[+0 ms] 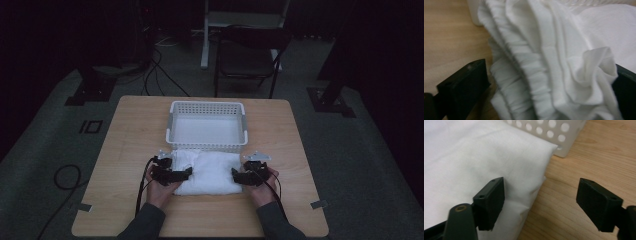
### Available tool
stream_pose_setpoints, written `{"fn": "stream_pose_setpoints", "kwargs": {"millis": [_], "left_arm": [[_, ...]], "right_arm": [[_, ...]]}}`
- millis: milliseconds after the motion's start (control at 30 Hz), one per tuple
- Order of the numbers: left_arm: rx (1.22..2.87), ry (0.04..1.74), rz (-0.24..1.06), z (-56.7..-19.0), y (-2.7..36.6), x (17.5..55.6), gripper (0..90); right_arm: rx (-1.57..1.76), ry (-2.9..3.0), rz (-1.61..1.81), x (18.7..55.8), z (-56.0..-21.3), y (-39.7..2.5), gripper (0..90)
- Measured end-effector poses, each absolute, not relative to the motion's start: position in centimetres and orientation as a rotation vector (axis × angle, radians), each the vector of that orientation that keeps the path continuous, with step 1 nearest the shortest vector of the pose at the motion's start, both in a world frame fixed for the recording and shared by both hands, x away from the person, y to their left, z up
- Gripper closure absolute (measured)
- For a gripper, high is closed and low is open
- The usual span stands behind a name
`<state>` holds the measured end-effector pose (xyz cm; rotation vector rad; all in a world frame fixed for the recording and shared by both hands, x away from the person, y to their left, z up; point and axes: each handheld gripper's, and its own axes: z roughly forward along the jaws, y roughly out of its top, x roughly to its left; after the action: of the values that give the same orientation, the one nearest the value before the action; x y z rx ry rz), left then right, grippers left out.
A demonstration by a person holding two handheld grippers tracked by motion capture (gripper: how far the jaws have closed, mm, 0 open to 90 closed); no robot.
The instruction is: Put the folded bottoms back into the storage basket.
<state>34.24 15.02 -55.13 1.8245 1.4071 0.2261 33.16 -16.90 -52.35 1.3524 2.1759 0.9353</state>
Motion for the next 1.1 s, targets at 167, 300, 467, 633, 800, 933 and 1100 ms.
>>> {"fn": "stream_pose_setpoints", "kwargs": {"millis": [167, 300, 467, 633, 800, 933, 1100], "left_arm": [[1.821, 1.385, 0.229, -55.3, 15.1, 34.2, 0.0], [1.819, 1.374, 0.229, -55.4, 15.2, 34.2, 0.0], [1.825, 1.344, 0.211, -55.4, 15.3, 34.4, 0.0], [1.829, 1.333, 0.192, -55.4, 15.4, 34.4, 1.2], [1.829, 1.32, 0.16, -55.3, 15.5, 34.4, 5.0], [1.832, 1.315, 0.138, -55.3, 15.5, 34.5, 7.8], [1.822, 1.305, 0.108, -55.3, 15.6, 34.4, 15.5]], "right_arm": [[1.35, 2.176, 1.039, 32.5, -51.2, -16.9, 18.2], [1.327, 2.215, 1.076, 32.4, -51.2, -16.1, 14.8], [1.365, 2.263, 1.117, 33.1, -52.2, -15.6, 10.9], [1.476, 2.301, 1.142, 34.2, -53.5, -15.9, 9.4], [1.539, 2.326, 1.164, 35.0, -54.5, -16.2, 9.0], [1.557, 2.341, 1.195, 35.2, -54.7, -16.4, 9.5], [1.555, 2.364, 1.247, 35.4, -54.8, -16.6, 13.8]]}}
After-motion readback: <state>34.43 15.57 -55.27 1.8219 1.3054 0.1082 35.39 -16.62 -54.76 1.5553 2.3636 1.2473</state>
